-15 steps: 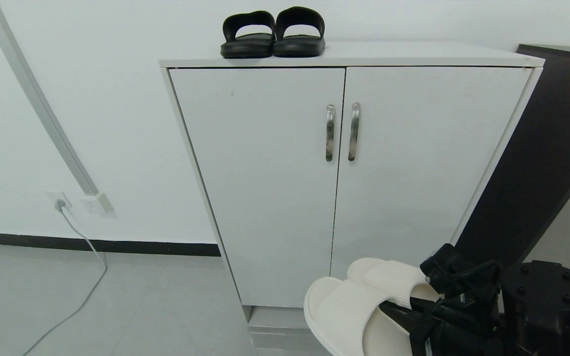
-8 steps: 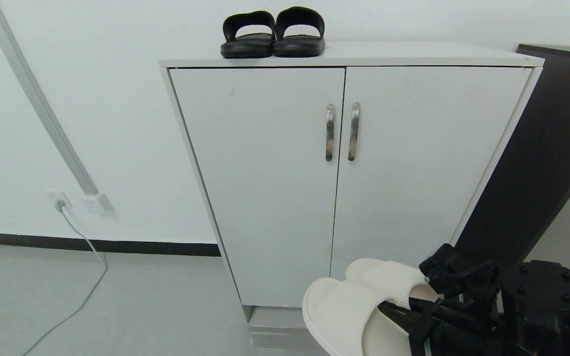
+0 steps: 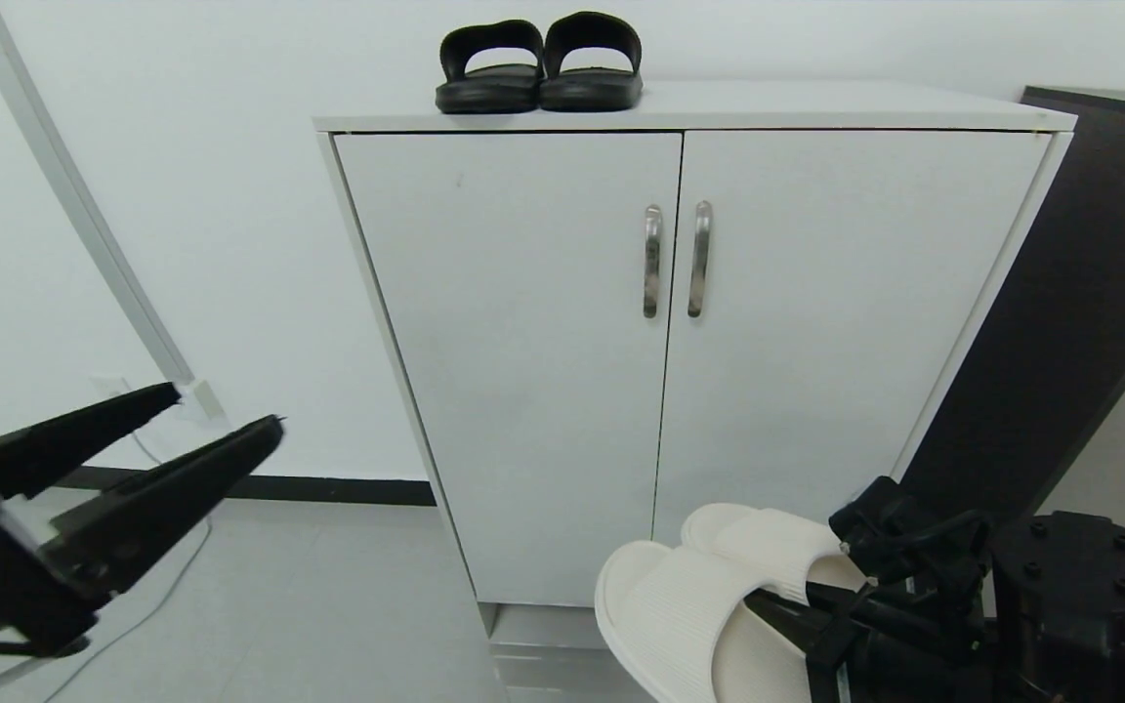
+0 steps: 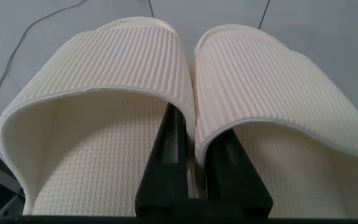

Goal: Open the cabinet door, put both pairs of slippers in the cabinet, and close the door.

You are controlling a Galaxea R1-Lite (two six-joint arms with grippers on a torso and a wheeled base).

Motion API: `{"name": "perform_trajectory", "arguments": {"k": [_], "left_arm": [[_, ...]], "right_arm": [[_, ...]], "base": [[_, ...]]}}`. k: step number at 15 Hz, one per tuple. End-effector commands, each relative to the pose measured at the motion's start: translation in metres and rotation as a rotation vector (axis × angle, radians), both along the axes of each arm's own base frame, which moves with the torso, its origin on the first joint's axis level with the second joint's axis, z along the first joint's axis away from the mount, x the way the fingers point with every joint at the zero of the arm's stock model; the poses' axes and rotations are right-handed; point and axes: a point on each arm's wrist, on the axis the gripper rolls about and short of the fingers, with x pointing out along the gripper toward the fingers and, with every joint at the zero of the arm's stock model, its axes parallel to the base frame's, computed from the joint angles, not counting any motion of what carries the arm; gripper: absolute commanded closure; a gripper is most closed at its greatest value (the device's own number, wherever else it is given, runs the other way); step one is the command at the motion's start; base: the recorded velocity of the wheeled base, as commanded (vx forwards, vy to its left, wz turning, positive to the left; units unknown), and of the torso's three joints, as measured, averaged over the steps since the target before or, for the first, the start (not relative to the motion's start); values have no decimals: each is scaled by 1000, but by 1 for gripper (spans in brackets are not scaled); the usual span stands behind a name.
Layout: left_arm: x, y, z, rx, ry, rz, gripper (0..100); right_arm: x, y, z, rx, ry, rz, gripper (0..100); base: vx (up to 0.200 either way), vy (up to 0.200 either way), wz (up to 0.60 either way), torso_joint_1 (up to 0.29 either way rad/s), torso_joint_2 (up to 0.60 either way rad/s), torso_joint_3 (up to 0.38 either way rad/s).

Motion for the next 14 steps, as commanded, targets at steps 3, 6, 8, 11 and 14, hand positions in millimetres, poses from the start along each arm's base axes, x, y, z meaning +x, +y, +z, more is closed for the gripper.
{"name": "perform_trajectory", "arguments": {"k": [3,6,8,11,14], "left_arm": [[49,-54,9,17,36,-153,0],[73,-81,9,17,31,-190,0],[95,-116,16,13,28,-254,0],[118,-154,27,2,8,-320,0],[132,-183,28,14,30,-399,0]], "right_arm": [[-4,4,0,-2,0,18,100],[-5,4,0,-1,-1,24,100],[-5,5,-1,-4,0,25,100],[-5,4,0,-4,-1,22,100],[-5,4,-1,-6,2,21,100]], "base": [[0,0,0,0,0,0],[0,0,0,0,0,0],[0,0,0,0,0,0],[0,0,0,0,0,0],[0,0,0,0,0,0]]}}
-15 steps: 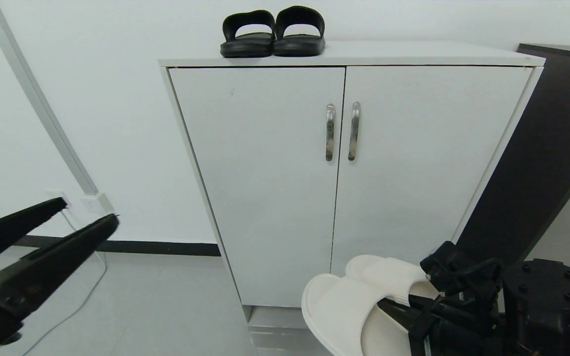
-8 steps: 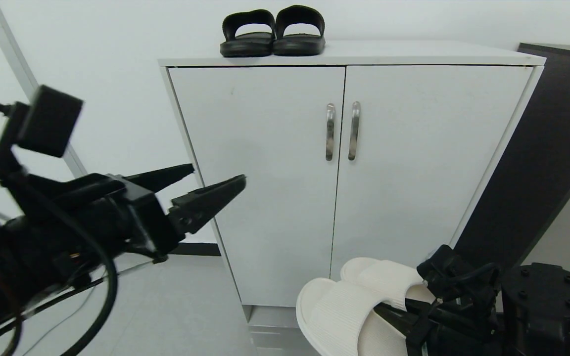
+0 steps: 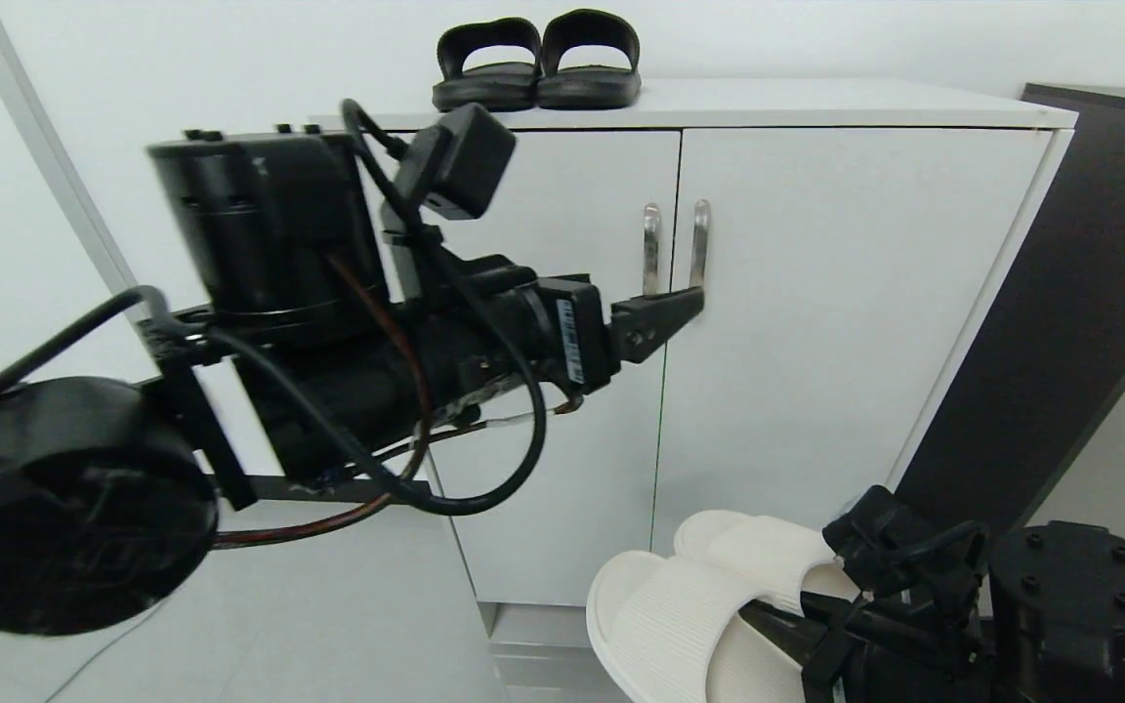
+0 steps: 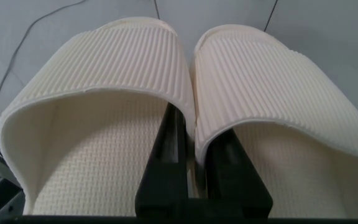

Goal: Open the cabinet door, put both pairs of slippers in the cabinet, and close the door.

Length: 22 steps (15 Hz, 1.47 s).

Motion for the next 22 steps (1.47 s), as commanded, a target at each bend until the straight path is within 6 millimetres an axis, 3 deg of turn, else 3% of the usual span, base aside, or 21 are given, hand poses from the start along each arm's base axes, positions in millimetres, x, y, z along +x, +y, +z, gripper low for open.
{"name": "perform_trajectory", "arguments": {"k": [1,6,9,14,22], "left_arm": [[19,-30,-9,17,39,-62,0],[28,-44,24,-156,180,-298,0],[48,-58,17,-163,200,-283,0],[68,-48,14,-153,179,-227,0],[107,-54,4,-143,154,-119,0]], "right_arm": [[0,0,0,0,1,0,100],[1,0,0,0,1,-2,100],[0,0,-1,-2,1,-1,100],[1,0,-1,-4,2,-3,100],[2,0,-3,-11,9,-6,100]], "base": [[0,0,0,0,0,0],[0,0,0,0,0,0],[0,0,0,0,0,0],[0,0,0,0,0,0],[0,0,0,0,0,0]]}}
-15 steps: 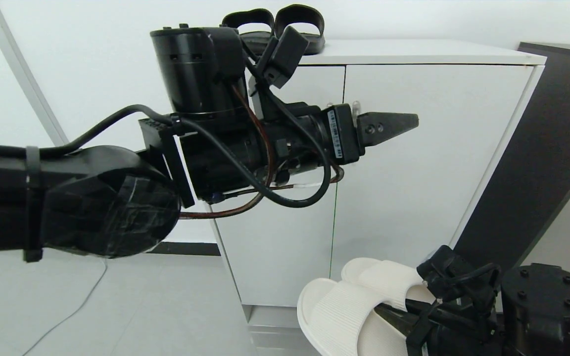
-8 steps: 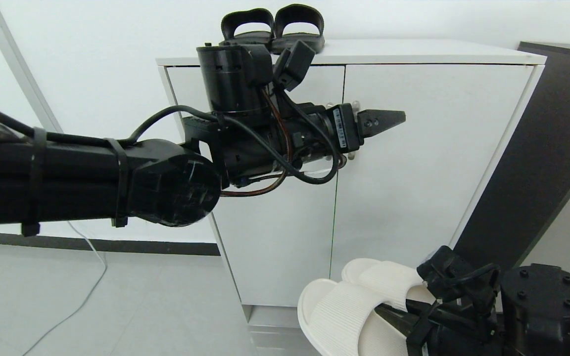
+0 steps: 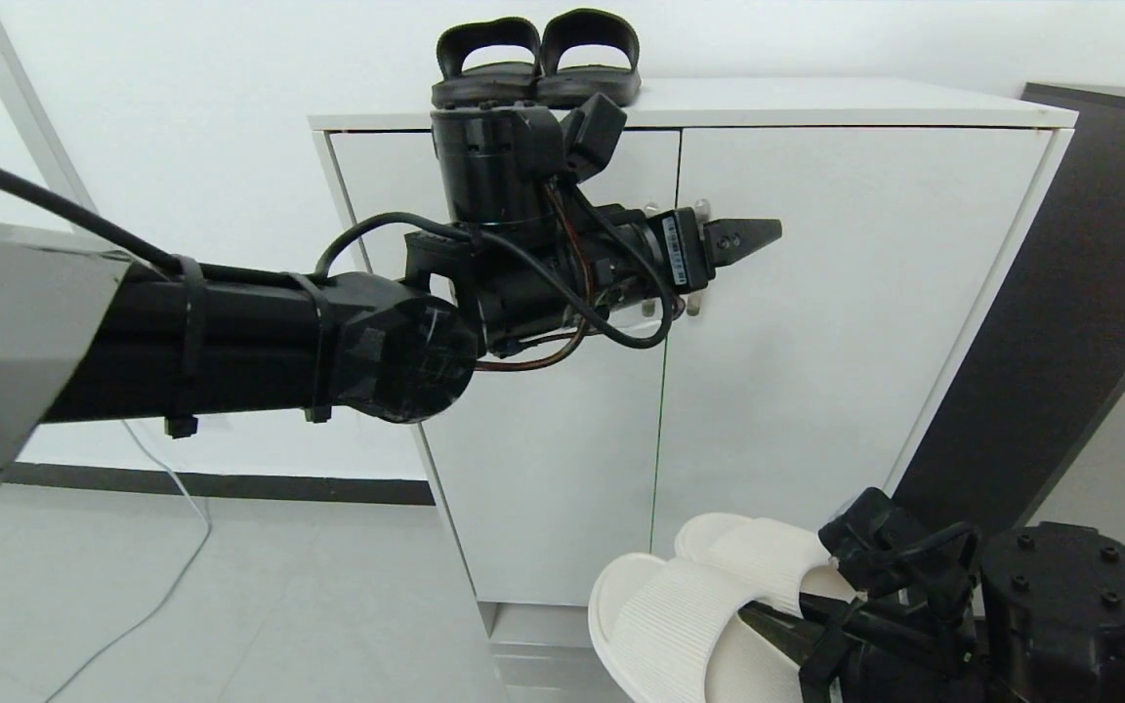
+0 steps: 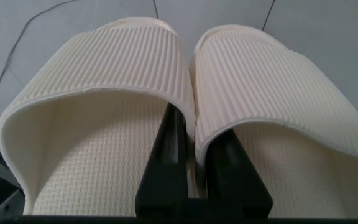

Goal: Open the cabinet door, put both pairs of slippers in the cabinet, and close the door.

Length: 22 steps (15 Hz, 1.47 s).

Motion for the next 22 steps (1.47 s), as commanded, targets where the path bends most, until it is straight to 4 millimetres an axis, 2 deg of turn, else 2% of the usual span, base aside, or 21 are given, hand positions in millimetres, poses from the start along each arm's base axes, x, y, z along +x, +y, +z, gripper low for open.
{"name": "perform_trajectory", "arguments": {"k": [1,5,6,14,18,22], "left_arm": [[11,0,-6,7,9,18,0],[19,-6,-5,15,19,13,0],[20,-8,-6,14,17,12,100],[12,-14,-4,14,16,-39,100],[1,-10,-5,26,32,-50,100],[-33,0,-12,37,24,-77,100]], "right_arm": [[0,0,-1,-2,2,-2,100],[2,-1,-1,-3,3,-10,100],[2,-1,-1,-2,2,-10,100],[3,-2,-3,-9,10,-10,100],[5,-2,-5,-13,15,-15,100],[-2,-7,-6,3,46,78,100]], "base": [[0,0,0,0,0,0],[0,0,0,0,0,0],[0,0,0,0,0,0],[0,0,0,0,0,0],[0,0,0,0,0,0],[0,0,0,0,0,0]]}}
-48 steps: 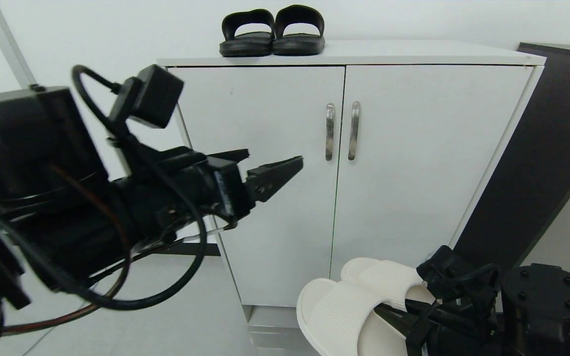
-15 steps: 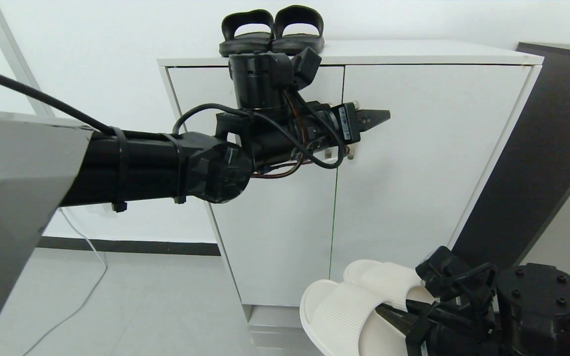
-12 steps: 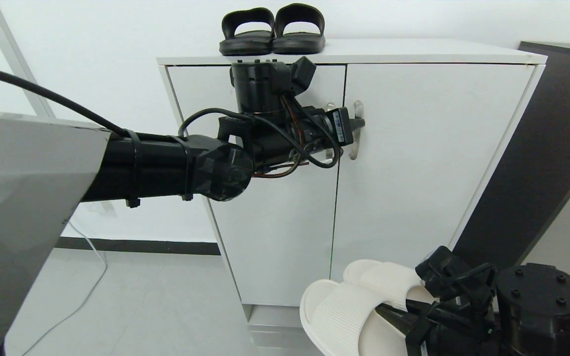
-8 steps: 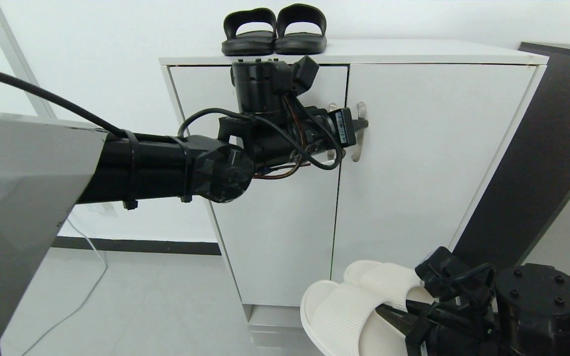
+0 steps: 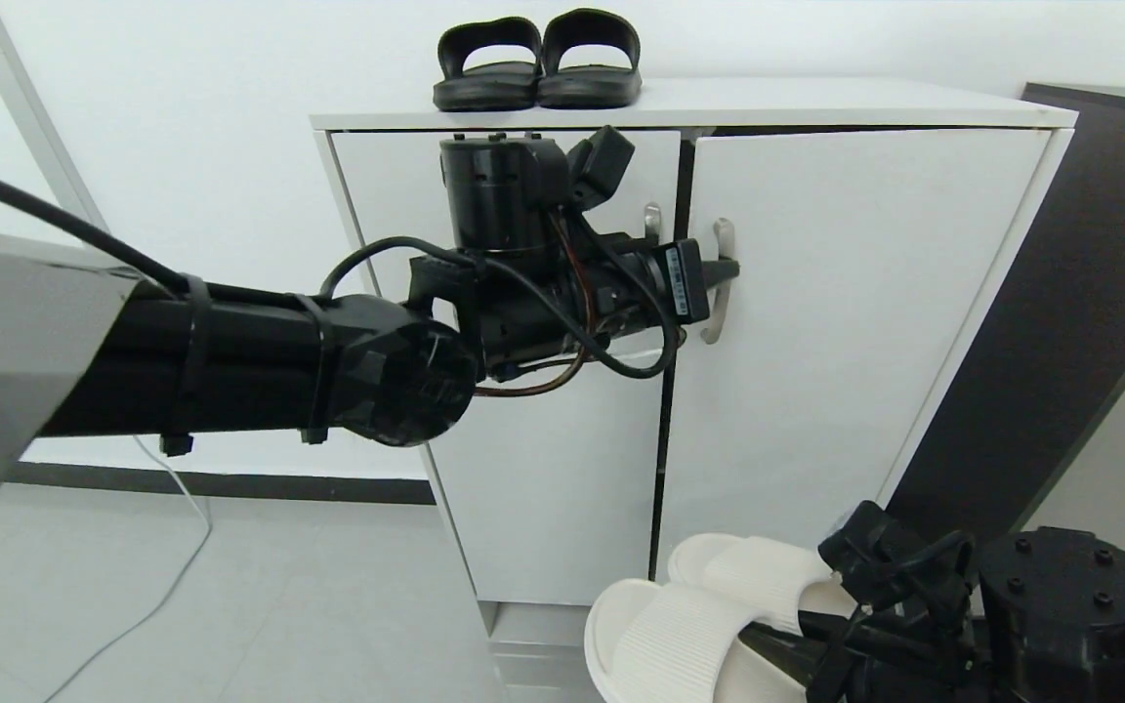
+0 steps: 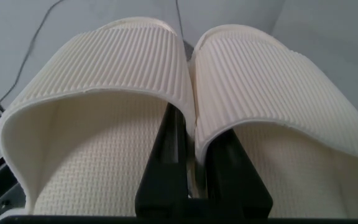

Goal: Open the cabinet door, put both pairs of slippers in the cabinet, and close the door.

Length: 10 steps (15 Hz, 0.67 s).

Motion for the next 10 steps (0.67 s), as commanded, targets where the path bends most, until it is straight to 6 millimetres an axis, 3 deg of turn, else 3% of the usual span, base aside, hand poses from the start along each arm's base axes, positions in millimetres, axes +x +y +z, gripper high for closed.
{"name": "perform_trajectory", "arguments": {"k": [1,6,10], "left_arm": [[-29,10,6,-8,-23,-20,100],[-71,30,10,-16,-30,-21,100],[-58,40,7,-12,-22,23,100]], "right_arm": [[-4,-3,1,13,5,32,100],[-6,-4,0,20,21,77,100],[-8,-5,-2,-10,4,96,100]], "base": [[0,0,0,0,0,0],[0,0,0,0,0,0],[0,0,0,0,0,0]]}}
